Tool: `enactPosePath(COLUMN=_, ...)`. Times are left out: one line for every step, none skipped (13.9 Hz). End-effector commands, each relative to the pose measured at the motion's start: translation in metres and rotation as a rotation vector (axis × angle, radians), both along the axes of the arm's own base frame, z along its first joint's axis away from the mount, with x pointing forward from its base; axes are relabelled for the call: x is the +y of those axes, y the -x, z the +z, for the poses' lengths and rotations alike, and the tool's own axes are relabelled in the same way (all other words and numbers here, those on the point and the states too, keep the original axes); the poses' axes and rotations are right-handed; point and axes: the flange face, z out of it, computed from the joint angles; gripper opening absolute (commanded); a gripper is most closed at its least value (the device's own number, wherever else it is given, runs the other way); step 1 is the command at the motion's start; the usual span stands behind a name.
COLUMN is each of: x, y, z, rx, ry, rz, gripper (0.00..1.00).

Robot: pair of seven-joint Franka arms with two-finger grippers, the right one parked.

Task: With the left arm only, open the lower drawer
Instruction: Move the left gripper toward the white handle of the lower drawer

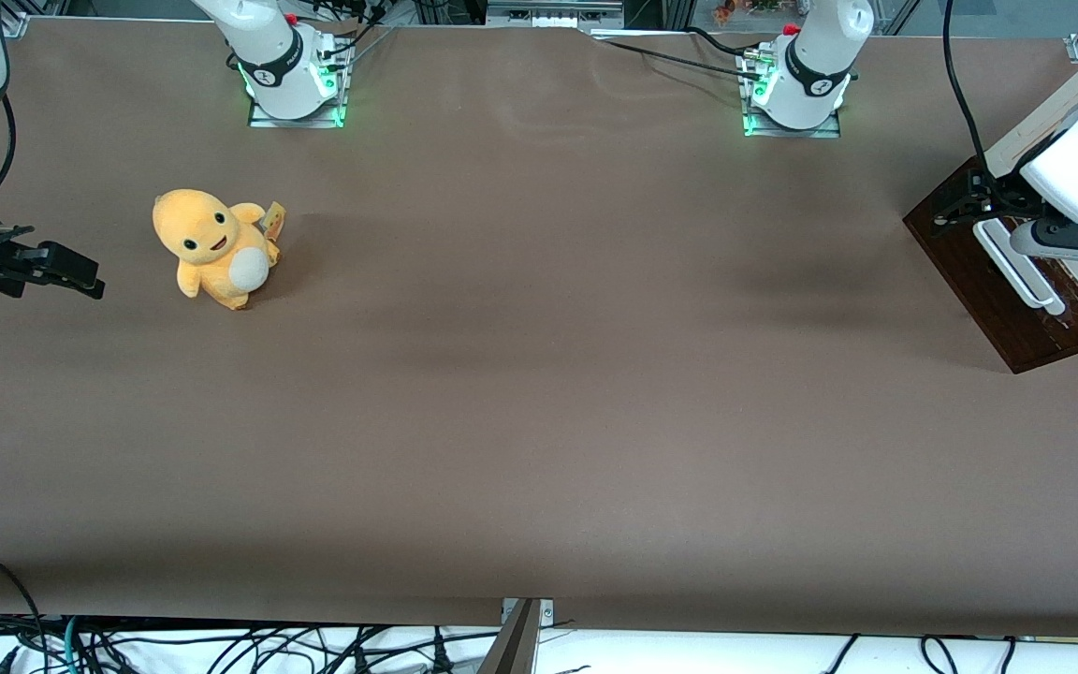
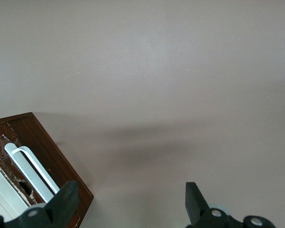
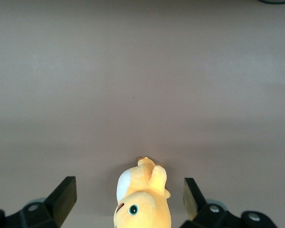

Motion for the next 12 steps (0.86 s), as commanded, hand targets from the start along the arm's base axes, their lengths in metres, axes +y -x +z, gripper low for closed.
enactPosePath(x=-0.0016, y=0.0013, z=0.0016, rx=0.006, ry=0.022, rz=0.005, gripper=1.00)
enactPosePath(x=-0.0026, y=-0.0006, z=0.0018, rx=0.005, ry=0.021, rz=0.005, gripper=1.00)
enactPosePath(x=-0.0034, y=-0.0011, z=-0.0007, rx=0.011, ry=0.021, rz=0.004, gripper=1.00)
enactPosePath(x=-0.0051, y=-0.0009, z=-0.0009, rx=0.013, ry=0.021, rz=-0.001, gripper=1.00)
enactPosePath(x=-0.0052, y=-0.0014, z=-0.0010, rx=0.013, ry=0.021, rz=-0.001, gripper=1.00)
enactPosePath(x=-0.0043, y=-0.0012, z=-0.0018, rx=0.016, ry=0.021, rz=0.001, gripper=1.00)
enactPosePath(x=-0.0043, y=-0.0010, z=-0.0020, rx=0.017, ry=0.021, rz=0.001, gripper=1.00)
enactPosePath(x=-0.0043, y=-0.0011, z=-0.0012, rx=0.016, ry=0.021, rz=-0.001, gripper=1.00)
enactPosePath(x=-0.0035, y=-0.0011, z=-0.0012, rx=0.016, ry=0.021, rz=0.002, gripper=1.00)
enactPosePath(x=-0.0026, y=-0.0012, z=-0.0012, rx=0.016, ry=0.021, rz=0.002, gripper=1.00)
enactPosePath(x=-0.0018, y=-0.0012, z=-0.0012, rx=0.016, ry=0.021, rz=0.004, gripper=1.00)
enactPosePath(x=-0.0009, y=-0.0012, z=-0.0012, rx=0.016, ry=0.021, rz=0.005, gripper=1.00)
